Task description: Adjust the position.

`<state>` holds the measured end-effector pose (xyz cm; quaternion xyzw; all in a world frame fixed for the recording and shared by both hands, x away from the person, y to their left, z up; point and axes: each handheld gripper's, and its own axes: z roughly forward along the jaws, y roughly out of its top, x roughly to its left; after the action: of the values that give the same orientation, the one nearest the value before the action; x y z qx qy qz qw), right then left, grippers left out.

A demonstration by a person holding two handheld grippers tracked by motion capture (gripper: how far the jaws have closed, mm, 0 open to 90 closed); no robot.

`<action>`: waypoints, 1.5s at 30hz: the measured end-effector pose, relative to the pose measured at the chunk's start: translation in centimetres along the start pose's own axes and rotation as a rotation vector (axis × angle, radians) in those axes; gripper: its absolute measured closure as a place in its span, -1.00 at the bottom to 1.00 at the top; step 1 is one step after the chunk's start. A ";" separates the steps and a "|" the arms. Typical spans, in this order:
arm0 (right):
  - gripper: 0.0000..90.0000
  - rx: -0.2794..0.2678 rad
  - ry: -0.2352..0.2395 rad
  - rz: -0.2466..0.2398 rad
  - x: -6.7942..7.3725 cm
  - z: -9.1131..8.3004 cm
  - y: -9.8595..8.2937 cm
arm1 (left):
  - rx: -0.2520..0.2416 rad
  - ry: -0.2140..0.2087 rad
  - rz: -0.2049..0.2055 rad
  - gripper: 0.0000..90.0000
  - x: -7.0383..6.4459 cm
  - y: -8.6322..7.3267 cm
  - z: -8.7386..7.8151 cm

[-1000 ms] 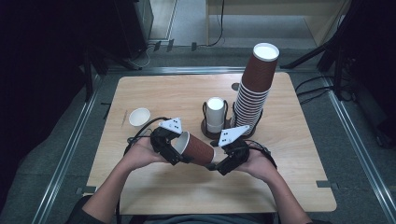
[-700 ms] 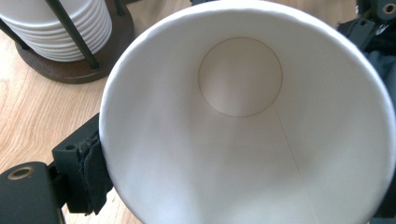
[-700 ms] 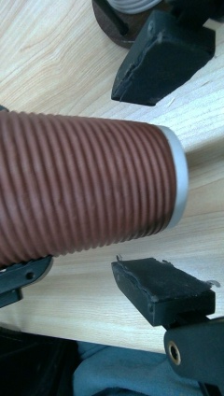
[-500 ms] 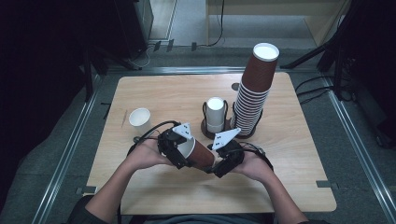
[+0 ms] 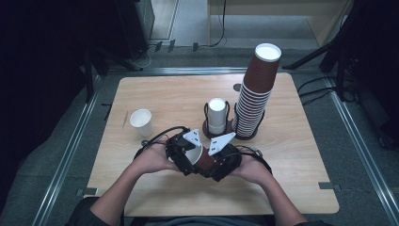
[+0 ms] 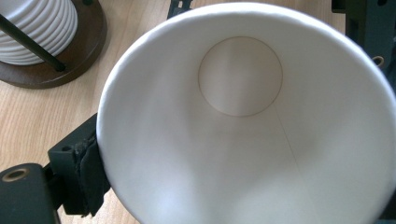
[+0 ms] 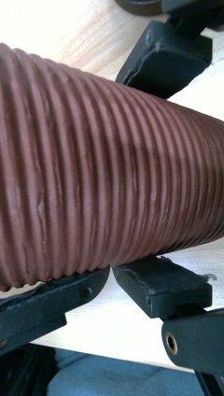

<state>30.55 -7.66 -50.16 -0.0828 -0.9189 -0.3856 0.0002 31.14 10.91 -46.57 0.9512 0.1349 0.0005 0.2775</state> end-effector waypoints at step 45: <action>-0.57 -0.201 -0.068 0.064 -0.7 -3.9 0.1 | -0.369 -0.027 -0.151 -1.00 1.0 -1.6 -3.4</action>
<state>31.02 -10.47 -47.42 -0.1246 -0.8720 -0.4726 -0.0270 31.47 14.28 -44.62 0.8713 0.1996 -0.0083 0.4483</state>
